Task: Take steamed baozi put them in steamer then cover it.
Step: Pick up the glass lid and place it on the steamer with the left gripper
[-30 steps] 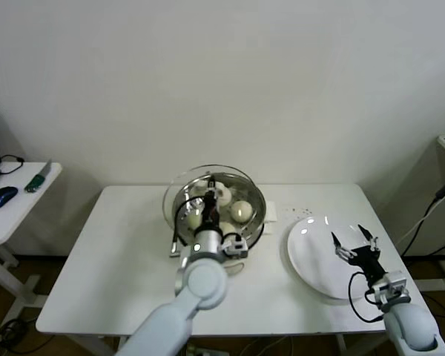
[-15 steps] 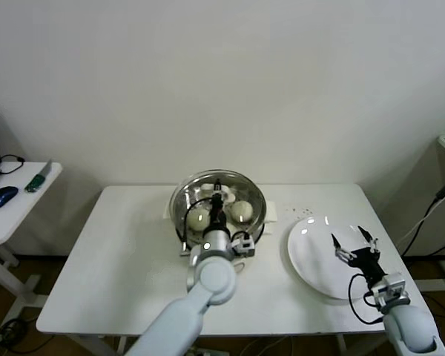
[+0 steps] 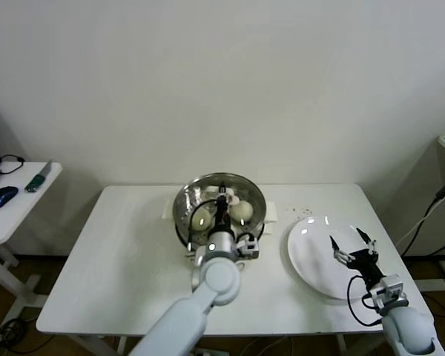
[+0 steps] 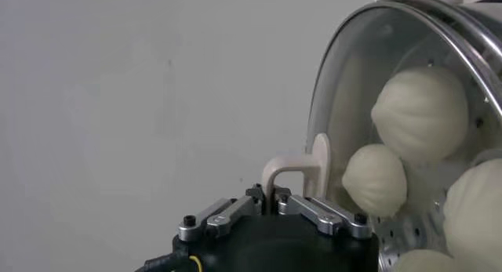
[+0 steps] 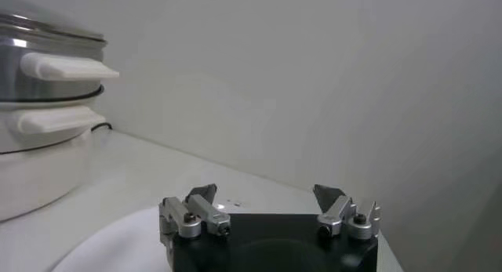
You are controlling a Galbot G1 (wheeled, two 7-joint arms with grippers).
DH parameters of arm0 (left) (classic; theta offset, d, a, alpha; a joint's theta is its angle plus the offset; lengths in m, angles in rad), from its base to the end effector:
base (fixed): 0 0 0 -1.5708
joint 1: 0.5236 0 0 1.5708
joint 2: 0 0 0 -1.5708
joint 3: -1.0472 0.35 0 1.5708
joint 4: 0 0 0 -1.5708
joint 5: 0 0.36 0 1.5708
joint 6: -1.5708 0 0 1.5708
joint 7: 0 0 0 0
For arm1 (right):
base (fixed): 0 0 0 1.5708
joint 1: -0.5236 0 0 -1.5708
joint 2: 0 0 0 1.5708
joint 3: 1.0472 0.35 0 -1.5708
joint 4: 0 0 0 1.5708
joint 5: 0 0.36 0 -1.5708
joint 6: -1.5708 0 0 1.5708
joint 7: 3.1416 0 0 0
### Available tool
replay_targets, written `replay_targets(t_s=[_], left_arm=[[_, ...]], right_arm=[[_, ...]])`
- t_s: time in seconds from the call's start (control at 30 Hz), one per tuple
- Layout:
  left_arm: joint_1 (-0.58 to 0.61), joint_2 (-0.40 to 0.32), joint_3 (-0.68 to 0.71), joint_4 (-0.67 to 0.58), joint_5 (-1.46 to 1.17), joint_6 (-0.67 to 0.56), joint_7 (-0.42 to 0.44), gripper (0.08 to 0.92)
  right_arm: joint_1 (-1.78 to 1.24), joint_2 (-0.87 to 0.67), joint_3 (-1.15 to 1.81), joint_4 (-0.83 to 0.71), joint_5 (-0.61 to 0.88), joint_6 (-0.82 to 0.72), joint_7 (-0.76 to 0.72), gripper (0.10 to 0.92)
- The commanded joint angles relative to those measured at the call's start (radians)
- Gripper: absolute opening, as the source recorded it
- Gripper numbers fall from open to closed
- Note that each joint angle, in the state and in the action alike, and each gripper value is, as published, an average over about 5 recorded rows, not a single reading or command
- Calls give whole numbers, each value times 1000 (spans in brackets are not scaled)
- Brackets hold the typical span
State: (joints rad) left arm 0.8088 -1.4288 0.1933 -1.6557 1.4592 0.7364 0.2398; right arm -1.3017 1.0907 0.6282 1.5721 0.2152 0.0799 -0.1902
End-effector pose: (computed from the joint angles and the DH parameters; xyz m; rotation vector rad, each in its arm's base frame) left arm 0.3453 -0.1881 -0.2759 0.0050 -2.2097 -2.2066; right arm 0.2728 -0.1948 -0.3734 0.2021 -2.9470 0.3921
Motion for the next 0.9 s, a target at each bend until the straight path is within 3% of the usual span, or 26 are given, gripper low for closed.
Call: replay_targets(t_s=[0.03,0.9], left_arm=[[0,2,6,9,-10,49,1,153],[-17,25,22,39,-76,49,-66,153]], right_arm=[[2,4,0,-2,-5,1,-4,823],[-4,14,7,0,-16,7,-12,823]])
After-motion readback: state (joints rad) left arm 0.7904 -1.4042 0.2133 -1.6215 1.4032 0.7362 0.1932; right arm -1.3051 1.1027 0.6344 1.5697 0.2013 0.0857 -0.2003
